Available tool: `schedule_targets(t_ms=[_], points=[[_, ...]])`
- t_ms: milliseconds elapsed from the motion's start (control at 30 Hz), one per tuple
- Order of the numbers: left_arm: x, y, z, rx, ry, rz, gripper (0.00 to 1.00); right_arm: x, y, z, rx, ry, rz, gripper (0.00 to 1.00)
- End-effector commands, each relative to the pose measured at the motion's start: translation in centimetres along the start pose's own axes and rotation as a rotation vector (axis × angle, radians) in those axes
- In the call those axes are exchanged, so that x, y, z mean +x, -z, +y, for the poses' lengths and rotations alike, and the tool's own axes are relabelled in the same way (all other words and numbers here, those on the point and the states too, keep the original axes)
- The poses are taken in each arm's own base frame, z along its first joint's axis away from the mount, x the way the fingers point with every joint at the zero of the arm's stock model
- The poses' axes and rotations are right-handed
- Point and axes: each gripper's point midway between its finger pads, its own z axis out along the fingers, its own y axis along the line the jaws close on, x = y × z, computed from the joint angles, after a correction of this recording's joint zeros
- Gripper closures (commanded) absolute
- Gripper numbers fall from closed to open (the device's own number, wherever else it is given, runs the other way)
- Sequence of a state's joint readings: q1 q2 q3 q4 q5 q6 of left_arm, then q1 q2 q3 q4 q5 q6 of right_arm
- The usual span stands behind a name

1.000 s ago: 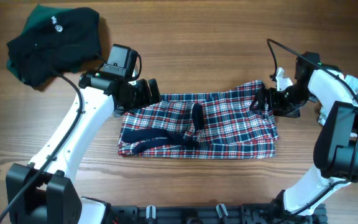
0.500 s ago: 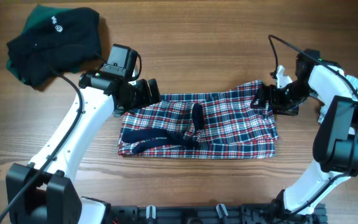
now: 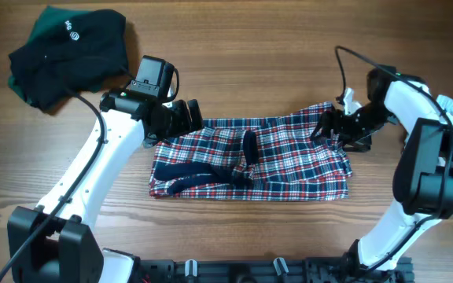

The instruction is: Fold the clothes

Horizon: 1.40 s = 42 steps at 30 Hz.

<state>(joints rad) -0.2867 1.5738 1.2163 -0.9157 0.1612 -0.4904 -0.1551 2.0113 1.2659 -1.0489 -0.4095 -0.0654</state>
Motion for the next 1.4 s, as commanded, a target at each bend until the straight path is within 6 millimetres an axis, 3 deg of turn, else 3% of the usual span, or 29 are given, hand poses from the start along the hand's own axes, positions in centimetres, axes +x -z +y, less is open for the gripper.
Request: schedule_targets(t_ms=[0,233,267,300,333,400,500,533,733,900,1167,1367], points=[[-0.1,0.6,0.1,0.004,-0.016,-0.020,0.00,4.4,-6.0,-2.5,0.072,-0.067,0.228,0.15],[-0.1,0.6,0.1,0.004,-0.016,-0.020,0.01,4.3,-6.0,-2.5,0.067,-0.071,0.222,0.30],[-0.1,0.6,0.1,0.004,-0.016,-0.020,0.01,4.3,-6.0,-2.8,0.087,-0.087,0.221,0.37],[-0.1,0.6,0.1,0.004,-0.016,-0.020,0.00,4.3,-5.9,-3.3,0.117,-0.101,0.219,0.56],[-0.1,0.6,0.1,0.004,-0.016,-0.020,0.00,4.2,-5.9,-3.5,0.132,-0.112,0.217,0.63],[-0.1,0.6,0.1,0.004,-0.016,-0.020,0.00,4.0,-6.0,-3.5,0.132,-0.112,0.207,0.68],[-0.1,0.6,0.1,0.004,-0.016,-0.020,0.01,3.7,-6.0,-3.5,0.134,-0.126,0.194,0.92],[-0.1,0.6,0.1,0.004,-0.016,-0.020,0.01,3.6,-6.0,-3.5,0.134,-0.131,0.191,0.94],[-0.1,0.6,0.1,0.004,-0.016,-0.020,0.01,2.8,-5.4,-3.3,0.140,-0.187,0.168,0.96],[-0.1,0.6,0.1,0.004,-0.016,-0.020,0.01,2.1,-3.4,-2.2,0.129,-0.210,0.121,0.96],[-0.2,0.6,0.1,0.004,-0.016,-0.021,0.00,1.5,0.6,1.3,0.041,-0.184,-0.004,0.96],[-0.2,0.6,0.1,0.004,-0.016,-0.020,0.01,1.7,1.6,4.8,0.010,-0.135,-0.050,0.96]])
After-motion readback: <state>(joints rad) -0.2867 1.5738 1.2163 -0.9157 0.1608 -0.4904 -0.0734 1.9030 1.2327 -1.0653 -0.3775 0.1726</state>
